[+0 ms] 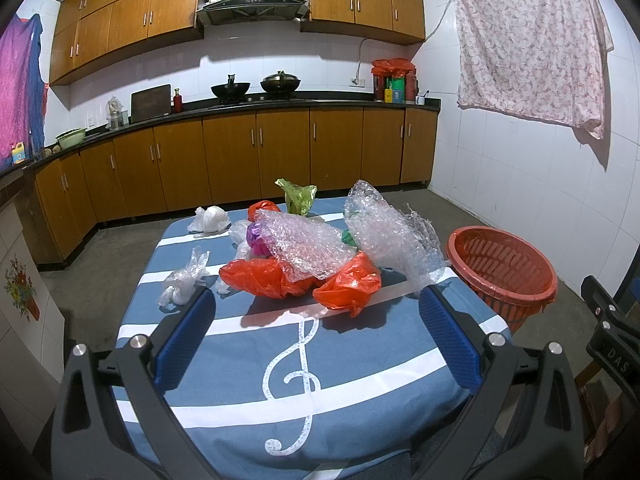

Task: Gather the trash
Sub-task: 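Grasp the clear plastic bag with the left tool while the right tool grasps bubble wrap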

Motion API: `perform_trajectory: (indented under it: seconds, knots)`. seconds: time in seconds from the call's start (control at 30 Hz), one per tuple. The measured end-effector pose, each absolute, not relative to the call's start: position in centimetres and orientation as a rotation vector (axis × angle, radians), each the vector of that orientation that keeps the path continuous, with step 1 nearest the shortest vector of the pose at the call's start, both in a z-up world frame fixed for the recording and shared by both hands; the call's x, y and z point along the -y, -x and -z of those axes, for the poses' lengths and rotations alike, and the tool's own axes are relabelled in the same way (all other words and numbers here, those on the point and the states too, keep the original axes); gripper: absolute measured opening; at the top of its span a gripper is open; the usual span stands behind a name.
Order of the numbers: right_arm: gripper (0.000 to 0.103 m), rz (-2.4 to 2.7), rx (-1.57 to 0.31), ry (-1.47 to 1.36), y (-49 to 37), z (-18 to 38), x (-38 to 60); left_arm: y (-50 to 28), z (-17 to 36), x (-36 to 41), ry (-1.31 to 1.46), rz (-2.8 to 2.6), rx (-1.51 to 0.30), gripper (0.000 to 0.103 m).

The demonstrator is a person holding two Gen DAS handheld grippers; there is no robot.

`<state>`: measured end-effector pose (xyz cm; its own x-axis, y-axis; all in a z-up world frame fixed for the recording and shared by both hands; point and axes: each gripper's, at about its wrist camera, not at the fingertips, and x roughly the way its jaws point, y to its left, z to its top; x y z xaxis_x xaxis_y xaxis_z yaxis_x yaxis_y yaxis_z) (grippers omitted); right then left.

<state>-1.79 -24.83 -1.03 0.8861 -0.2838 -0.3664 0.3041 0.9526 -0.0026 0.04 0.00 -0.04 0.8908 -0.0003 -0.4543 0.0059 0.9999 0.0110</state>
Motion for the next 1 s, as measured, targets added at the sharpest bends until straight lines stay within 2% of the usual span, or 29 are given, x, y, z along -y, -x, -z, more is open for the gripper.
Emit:
perform_trajectory:
  seconds: [0.47,0.87,1.0]
  knots:
    - [0.101,0.203,-0.427,-0.071,-0.1,1.6,24.4,-0.8,1.2,-1.7,0.023,-0.042,-0.491,0.099]
    - [0.101,0.063,-0.496,-0.102,-6.7,3.1,22.5,-5.5,4.4,-13.1,0.109,-0.307,-0.58,0.099]
    - [0.094,0.02,-0.518,-0.127,-9.9,3.3,22.3,-8.0,5.9,-16.7,0.103,-0.374,-0.624,0.099]
